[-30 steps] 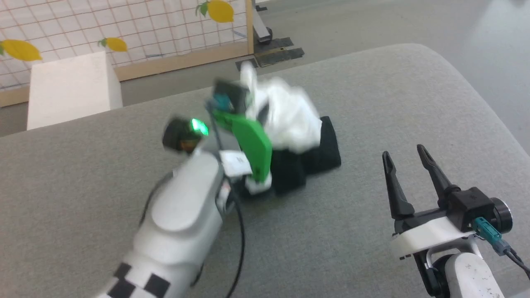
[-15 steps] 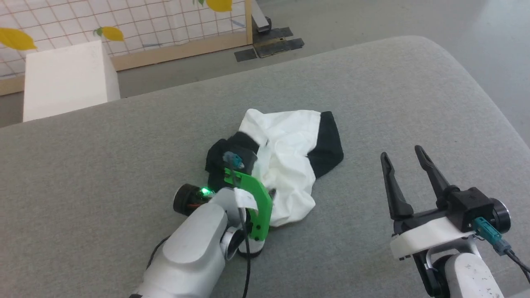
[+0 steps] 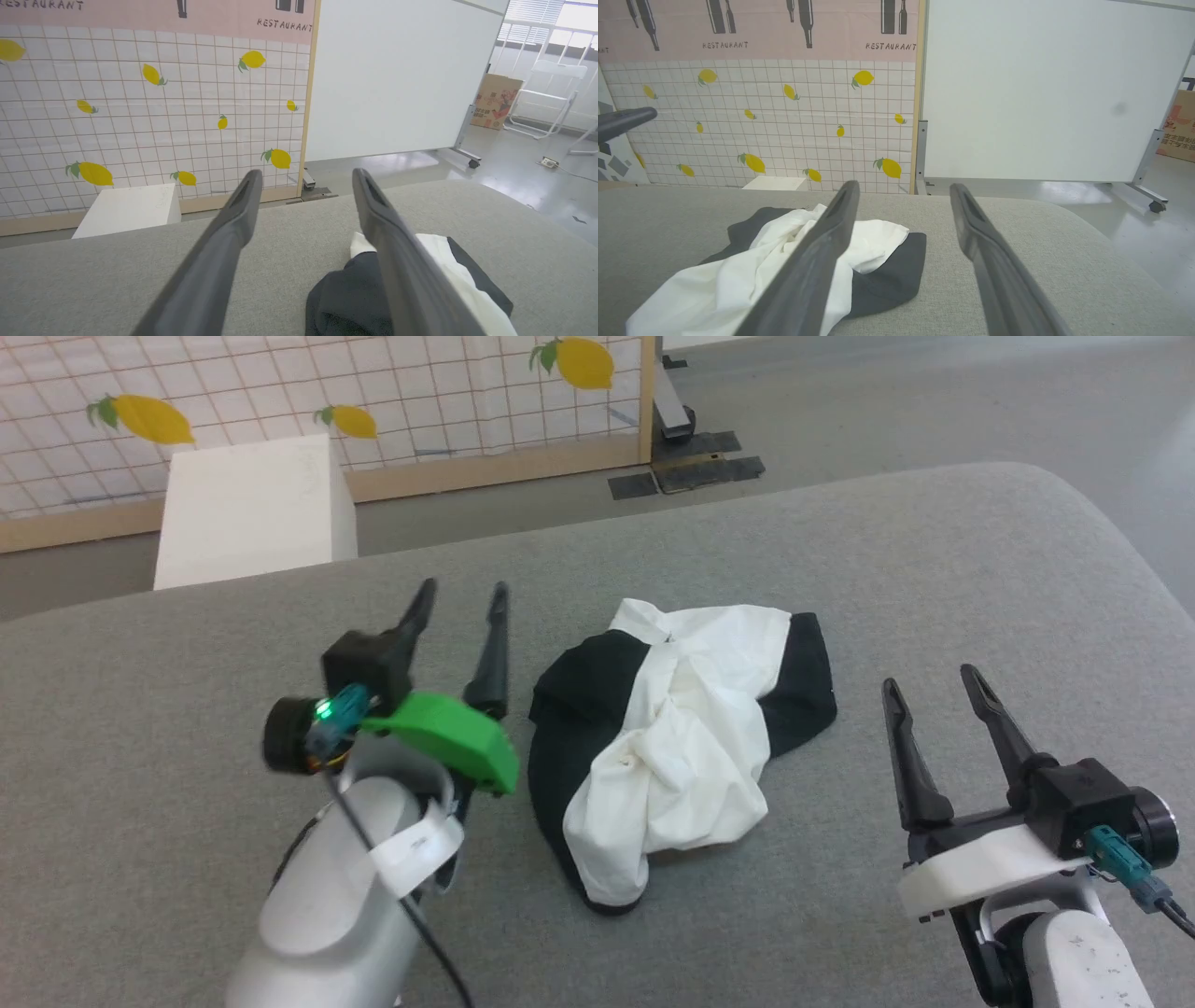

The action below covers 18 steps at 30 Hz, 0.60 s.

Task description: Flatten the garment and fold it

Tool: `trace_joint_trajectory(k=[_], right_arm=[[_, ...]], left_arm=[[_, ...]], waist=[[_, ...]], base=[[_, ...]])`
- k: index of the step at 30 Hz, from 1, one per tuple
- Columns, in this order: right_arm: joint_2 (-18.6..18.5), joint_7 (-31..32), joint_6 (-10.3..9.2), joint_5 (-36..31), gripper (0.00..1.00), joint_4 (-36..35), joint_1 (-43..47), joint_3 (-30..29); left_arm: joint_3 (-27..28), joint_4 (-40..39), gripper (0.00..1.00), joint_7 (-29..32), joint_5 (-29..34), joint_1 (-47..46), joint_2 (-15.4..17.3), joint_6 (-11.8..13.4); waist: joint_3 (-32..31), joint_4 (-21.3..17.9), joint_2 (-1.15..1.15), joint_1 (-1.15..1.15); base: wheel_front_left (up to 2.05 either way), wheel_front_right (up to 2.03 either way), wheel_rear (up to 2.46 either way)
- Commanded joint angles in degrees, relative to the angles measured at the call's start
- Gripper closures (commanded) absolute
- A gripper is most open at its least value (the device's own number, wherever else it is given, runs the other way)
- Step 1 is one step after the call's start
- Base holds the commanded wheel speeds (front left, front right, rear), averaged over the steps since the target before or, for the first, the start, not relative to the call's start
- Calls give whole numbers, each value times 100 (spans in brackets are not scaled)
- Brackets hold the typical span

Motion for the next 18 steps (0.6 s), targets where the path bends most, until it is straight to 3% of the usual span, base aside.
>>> trace_joint_trajectory(k=[1,9,18], right_arm=[[6,24,-10,-37,0,-47,103,-22],[6,94,-10,-34,0,-128,227,-43],[6,163,-10,-43,0,-143,336,-43]], left_arm=[[111,-185,0,-42,68,261,109,37],[777,-1291,0,-49,434,1428,360,35],[1290,-1799,0,-49,762,2421,185,-48]], waist=[[-87,113,40,0],[-146,365,40,0],[-212,548,40,0]], base=[[0,0,0],[0,0,0],[0,0,0]])
